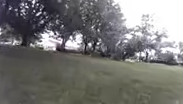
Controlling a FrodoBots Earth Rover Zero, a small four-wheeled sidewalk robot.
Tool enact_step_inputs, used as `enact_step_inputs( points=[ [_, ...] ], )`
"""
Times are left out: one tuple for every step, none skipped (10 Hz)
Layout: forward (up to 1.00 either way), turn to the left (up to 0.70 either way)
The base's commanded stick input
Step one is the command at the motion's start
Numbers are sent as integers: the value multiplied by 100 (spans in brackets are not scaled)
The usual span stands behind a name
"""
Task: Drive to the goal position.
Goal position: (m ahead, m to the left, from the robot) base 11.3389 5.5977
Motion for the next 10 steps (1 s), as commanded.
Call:
enact_step_inputs(
  points=[
    [70,0],
    [70,0],
    [70,0],
    [70,8],
    [70,17],
    [70,27],
    [70,0],
    [70,0],
    [70,0],
    [70,0]
  ],
)
